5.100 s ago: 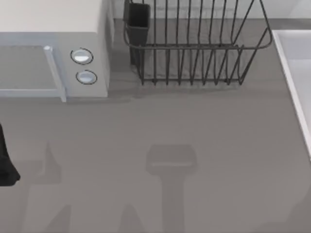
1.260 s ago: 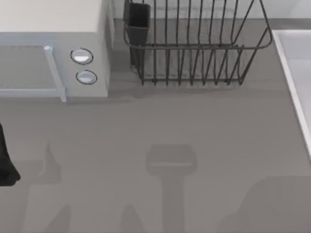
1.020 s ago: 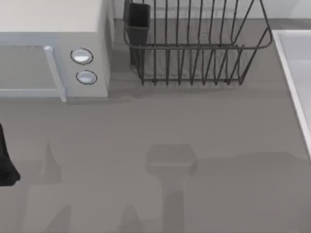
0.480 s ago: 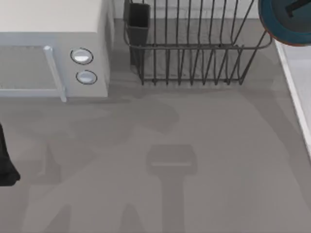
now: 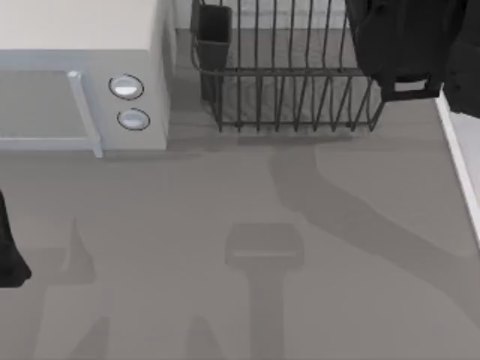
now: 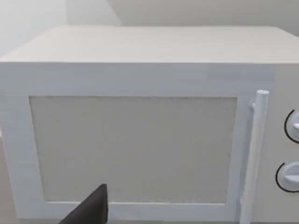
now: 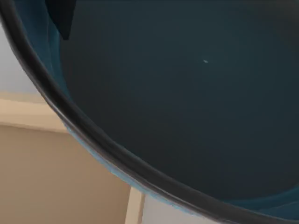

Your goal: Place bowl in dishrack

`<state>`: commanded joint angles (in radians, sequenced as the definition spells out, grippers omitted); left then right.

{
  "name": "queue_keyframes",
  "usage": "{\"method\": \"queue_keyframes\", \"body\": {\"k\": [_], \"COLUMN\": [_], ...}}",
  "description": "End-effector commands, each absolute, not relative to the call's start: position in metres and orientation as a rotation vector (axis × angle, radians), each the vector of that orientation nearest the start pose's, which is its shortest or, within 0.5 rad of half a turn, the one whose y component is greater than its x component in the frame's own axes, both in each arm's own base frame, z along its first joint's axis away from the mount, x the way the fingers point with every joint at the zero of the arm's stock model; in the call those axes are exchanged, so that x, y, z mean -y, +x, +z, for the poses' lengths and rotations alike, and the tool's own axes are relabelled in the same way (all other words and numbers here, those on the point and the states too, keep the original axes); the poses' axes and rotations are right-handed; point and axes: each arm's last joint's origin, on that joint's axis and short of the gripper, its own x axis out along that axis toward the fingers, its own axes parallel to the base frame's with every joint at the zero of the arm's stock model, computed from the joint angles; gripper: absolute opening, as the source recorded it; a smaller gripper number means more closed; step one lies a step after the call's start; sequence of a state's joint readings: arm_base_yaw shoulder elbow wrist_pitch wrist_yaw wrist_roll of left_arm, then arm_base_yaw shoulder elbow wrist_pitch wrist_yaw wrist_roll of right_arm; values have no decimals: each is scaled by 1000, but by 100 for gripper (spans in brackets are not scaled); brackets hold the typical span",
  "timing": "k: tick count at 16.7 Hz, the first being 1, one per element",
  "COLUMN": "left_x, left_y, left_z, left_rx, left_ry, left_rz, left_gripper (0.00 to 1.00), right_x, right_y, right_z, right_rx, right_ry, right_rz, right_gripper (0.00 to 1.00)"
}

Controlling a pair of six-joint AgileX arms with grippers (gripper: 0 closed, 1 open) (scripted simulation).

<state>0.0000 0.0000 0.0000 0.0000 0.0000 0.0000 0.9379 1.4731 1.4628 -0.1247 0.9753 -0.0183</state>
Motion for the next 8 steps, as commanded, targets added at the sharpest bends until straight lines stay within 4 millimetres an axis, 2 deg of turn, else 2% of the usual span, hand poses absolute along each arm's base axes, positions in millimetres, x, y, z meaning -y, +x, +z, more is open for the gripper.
{"method": "queue_keyframes", "body": {"k": [3, 8], "left_x": [1, 1], "left_y": [106, 106], "left_z": [160, 160], "left_rx": [0, 0], "left_ry": [0, 0], "left_rz": [0, 0], "left_gripper": [100, 100], "right_x": [-264, -265], "right_y": [185, 184], "right_z": [418, 419], "right_rx": [-5, -2], "right_ry": [-13, -2], "right_rz": [-10, -9], "right_gripper": [0, 0]}}
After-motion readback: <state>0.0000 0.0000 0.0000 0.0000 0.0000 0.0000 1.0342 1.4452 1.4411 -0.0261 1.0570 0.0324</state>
